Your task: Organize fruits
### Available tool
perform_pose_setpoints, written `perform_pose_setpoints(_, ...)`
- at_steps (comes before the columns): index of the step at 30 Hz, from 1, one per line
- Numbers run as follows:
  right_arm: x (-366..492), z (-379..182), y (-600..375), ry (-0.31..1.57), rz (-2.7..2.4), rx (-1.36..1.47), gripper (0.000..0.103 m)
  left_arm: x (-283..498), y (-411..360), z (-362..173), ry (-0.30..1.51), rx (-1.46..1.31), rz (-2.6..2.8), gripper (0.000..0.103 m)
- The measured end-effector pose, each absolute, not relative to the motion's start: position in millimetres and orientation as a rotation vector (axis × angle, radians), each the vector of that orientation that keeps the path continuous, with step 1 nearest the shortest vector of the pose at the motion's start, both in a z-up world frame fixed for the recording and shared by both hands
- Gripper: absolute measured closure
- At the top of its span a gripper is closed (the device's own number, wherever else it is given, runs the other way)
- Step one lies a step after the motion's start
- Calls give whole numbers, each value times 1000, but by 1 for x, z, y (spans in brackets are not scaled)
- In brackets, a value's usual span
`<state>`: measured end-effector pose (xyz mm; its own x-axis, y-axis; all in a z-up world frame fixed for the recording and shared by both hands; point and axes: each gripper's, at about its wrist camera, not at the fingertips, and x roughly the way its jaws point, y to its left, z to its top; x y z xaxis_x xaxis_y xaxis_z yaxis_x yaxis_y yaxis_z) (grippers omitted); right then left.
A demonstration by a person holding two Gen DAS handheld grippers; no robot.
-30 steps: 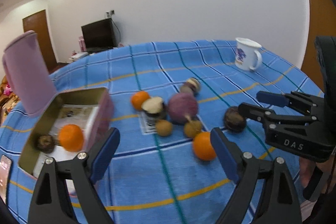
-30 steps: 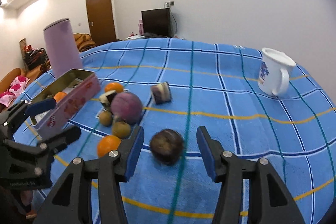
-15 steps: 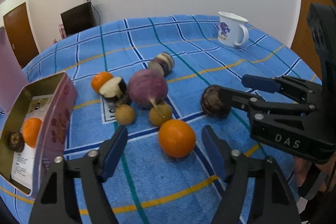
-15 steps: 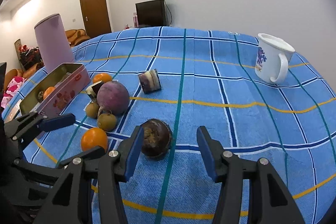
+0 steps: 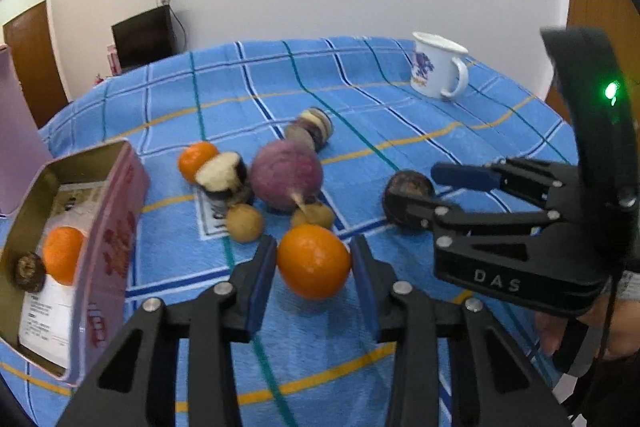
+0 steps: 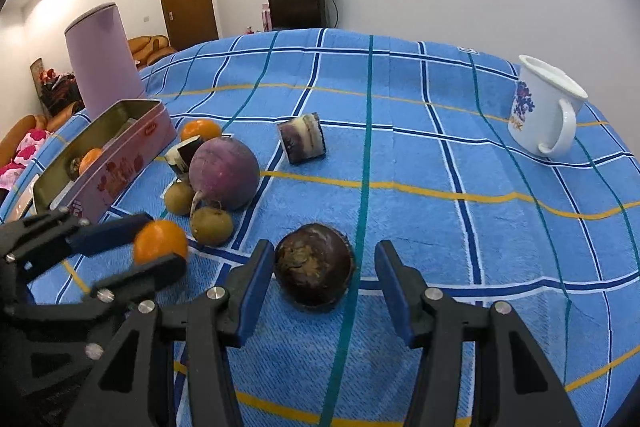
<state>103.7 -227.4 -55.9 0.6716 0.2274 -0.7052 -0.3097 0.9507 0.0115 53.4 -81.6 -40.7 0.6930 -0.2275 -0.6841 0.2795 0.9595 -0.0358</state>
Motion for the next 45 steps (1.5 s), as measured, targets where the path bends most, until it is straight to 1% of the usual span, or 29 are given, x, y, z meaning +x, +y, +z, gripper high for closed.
perform_pose_setpoints(4,106,-58,-224,791,307,-125,49,55,-70,-32,726,68,-253,63)
perform_pose_setpoints(14,117,-68,-218,866,327,-137,49,65,-49,-46,754,29,-185,63)
perform_pose_setpoints(16,116,-67,-217,860,330,-143,57,64,-49,-46,744,28,-183,63)
perform_pose_setpoints(45,105,-54,-223,761,372,-100,57,55,-48,-39,687,38,-153,63)
